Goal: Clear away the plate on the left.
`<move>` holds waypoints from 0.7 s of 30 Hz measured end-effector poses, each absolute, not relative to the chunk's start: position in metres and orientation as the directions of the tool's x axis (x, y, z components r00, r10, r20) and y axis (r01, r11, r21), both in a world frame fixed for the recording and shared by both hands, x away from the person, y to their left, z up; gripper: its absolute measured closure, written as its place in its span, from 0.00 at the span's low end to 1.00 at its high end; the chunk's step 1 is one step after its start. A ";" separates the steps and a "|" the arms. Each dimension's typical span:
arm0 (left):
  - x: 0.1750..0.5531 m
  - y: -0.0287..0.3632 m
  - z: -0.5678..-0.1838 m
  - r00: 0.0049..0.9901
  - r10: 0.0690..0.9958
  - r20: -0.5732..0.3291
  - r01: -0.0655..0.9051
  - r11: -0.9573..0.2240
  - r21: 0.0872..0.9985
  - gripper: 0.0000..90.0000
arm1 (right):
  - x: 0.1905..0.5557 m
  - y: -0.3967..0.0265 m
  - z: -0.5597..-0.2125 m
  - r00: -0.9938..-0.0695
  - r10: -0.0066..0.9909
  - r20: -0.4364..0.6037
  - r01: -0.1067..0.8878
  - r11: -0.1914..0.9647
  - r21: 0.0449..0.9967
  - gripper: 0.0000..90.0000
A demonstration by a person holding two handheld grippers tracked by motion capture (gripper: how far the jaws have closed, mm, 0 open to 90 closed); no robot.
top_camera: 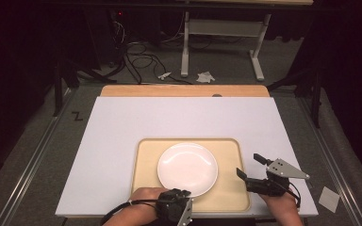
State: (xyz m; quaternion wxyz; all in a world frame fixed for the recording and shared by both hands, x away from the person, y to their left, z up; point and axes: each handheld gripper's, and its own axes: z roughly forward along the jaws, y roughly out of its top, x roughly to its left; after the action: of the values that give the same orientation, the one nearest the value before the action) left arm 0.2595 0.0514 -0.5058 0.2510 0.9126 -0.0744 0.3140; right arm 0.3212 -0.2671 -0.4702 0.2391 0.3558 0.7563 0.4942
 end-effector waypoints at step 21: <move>0.263 0.053 -0.507 0.817 0.024 0.576 -0.269 -0.868 0.418 0.79 | 0.321 -0.268 -0.470 -0.636 0.772 -0.012 0.298 0.259 0.919 0.18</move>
State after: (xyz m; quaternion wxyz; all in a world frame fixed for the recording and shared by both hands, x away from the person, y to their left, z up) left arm 0.2628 0.0526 -0.5071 0.2486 0.9202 -0.0666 0.2951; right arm 0.3211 -0.2675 -0.4699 0.2391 0.3533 0.7566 0.4955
